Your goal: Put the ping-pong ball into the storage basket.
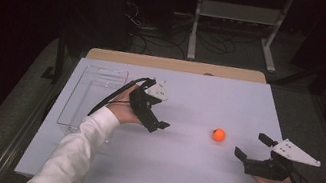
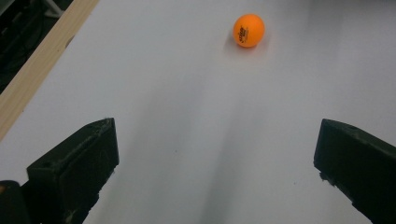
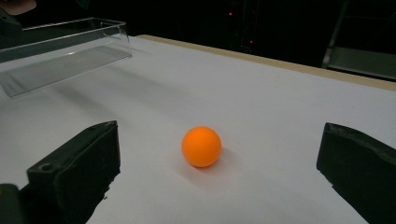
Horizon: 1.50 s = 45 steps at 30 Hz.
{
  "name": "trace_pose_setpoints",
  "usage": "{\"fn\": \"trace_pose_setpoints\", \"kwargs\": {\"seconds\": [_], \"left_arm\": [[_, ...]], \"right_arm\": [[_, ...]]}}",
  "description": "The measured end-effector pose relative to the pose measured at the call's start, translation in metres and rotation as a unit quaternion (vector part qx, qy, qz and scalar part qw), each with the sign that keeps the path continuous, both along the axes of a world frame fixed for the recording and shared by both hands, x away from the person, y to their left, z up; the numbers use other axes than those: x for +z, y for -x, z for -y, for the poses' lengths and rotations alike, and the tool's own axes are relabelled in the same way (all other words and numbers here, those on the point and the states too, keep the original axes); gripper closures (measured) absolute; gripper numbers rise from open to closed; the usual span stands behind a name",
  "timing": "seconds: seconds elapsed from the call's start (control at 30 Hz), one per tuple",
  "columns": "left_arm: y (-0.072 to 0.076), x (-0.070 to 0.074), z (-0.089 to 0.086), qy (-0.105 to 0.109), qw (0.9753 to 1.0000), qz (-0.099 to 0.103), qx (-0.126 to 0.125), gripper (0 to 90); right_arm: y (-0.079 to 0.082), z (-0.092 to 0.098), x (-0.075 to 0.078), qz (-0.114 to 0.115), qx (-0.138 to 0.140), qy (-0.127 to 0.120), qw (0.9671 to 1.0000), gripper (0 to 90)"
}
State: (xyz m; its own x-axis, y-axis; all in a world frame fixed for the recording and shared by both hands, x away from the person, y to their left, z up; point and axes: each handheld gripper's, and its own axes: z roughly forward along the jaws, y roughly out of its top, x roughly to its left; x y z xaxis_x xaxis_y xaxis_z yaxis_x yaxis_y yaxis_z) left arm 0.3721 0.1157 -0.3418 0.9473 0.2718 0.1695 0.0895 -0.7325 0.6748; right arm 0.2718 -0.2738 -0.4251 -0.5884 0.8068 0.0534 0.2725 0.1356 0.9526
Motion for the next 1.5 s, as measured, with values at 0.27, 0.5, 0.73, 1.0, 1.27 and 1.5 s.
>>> {"fn": "trace_pose_setpoints", "kwargs": {"seconds": [0.27, 0.5, 0.73, 1.0, 1.27, 1.5], "left_arm": [[-0.007, -0.005, 0.011, -0.013, 0.9999, -0.006, -0.007, 0.0], [-0.010, -0.007, 0.025, -0.020, 0.9996, -0.008, -0.020, 0.0], [-0.013, -0.012, 0.038, -0.032, 0.9989, -0.010, -0.034, 0.0], [-0.014, -0.012, 0.050, -0.034, 0.9984, -0.010, -0.044, 0.0], [-0.016, -0.011, 0.059, -0.039, 0.9978, -0.008, -0.053, 0.0], [-0.017, -0.012, 0.069, -0.039, 0.9974, -0.008, -0.060, 0.0]], "right_arm": [[-0.001, -0.001, -0.001, 0.000, 0.003, 0.005, 1.0000, 0.0], [0.000, -0.001, -0.001, -0.002, 0.003, 0.004, 1.0000, 0.0], [0.000, -0.001, -0.001, -0.003, 0.003, 0.005, 1.0000, 0.0], [-0.001, -0.001, -0.002, -0.002, 0.004, 0.005, 1.0000, 0.0], [0.000, -0.001, -0.002, -0.003, 0.004, 0.006, 1.0000, 0.0], [0.000, -0.001, -0.002, -0.005, 0.005, 0.005, 1.0000, 0.0]]}}
